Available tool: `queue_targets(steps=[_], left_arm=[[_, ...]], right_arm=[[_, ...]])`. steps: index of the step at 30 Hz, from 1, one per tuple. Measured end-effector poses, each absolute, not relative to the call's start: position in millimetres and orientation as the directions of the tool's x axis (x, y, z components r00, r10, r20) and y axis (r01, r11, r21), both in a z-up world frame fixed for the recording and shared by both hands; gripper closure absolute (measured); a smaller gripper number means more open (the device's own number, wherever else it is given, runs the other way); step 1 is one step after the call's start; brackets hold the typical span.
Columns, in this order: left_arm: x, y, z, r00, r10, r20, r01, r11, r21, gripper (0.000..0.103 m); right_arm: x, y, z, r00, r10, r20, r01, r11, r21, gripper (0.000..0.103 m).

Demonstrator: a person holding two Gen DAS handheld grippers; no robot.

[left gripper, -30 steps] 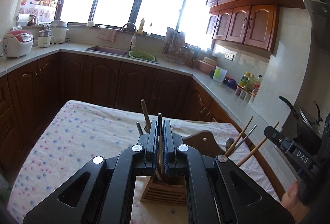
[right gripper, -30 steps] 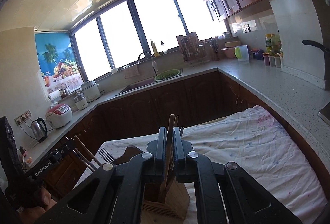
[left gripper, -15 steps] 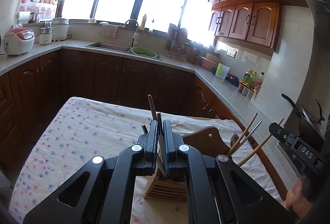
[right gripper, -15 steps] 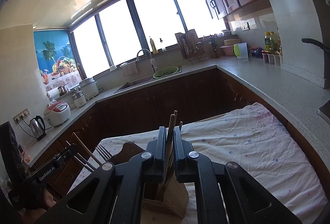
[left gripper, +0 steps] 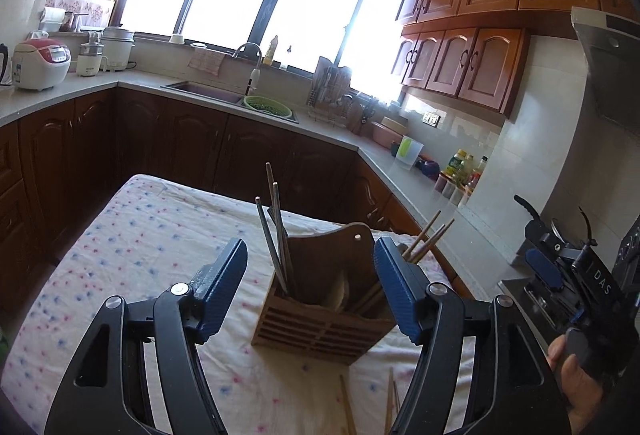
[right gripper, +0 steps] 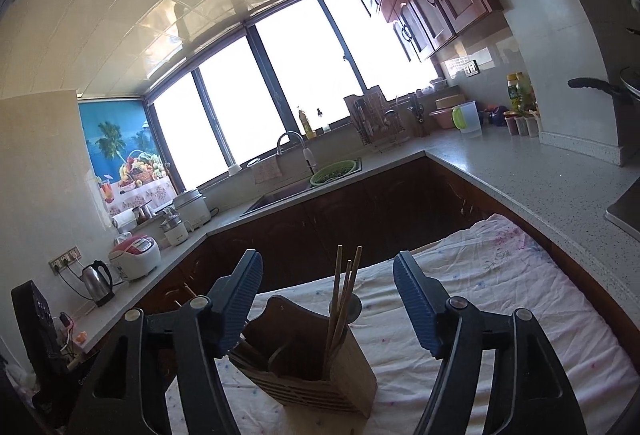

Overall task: Organize utensils
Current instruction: 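Move both open tools back to the remaining chopsticks on the cloth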

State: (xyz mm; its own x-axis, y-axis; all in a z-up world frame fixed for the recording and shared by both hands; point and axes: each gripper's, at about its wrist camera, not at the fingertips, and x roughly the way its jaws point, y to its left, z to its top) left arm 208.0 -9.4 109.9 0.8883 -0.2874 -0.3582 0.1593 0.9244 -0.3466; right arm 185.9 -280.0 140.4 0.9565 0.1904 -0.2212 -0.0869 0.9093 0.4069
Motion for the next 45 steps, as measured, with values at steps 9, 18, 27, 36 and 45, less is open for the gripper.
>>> queue_targets(steps=[9,18,27,36,45], left_arm=[[176.6,-5.9,84.1,0.85,-0.298,-0.434,0.138,0.922,-0.361,0.035],[152.9,-12.6,37.7,0.779,-0.312,-0.544,0.116,0.924,-0.364,0.035],[138.0,-23.8,-1.3,0.709,-0.321,-0.627,0.107,0.929,-0.354,0.035],[144.0,-39.7,-12.0,0.664,-0.325,-0.673,0.129,0.937,-0.325,0.035],[153.2,-39.0,-23.1,0.64,-0.31,-0.703,0.102,0.941,-0.322,0.035]], right_arm=[[138.5,-302.2,109.2,0.942,0.164,-0.293,-0.02,0.898,0.44,0.028],[99.5,-313.3,56.7,0.894,0.156,-0.42,0.055,0.892,0.448,0.028],[74.2,-307.0,9.5,0.834,0.166,-0.526,0.085,0.903,0.421,0.028],[69.8,-304.0,-4.2,0.81,0.174,-0.559,0.094,0.904,0.417,0.028],[79.3,-299.1,-8.1,0.79,0.206,-0.578,0.072,0.904,0.421,0.045]])
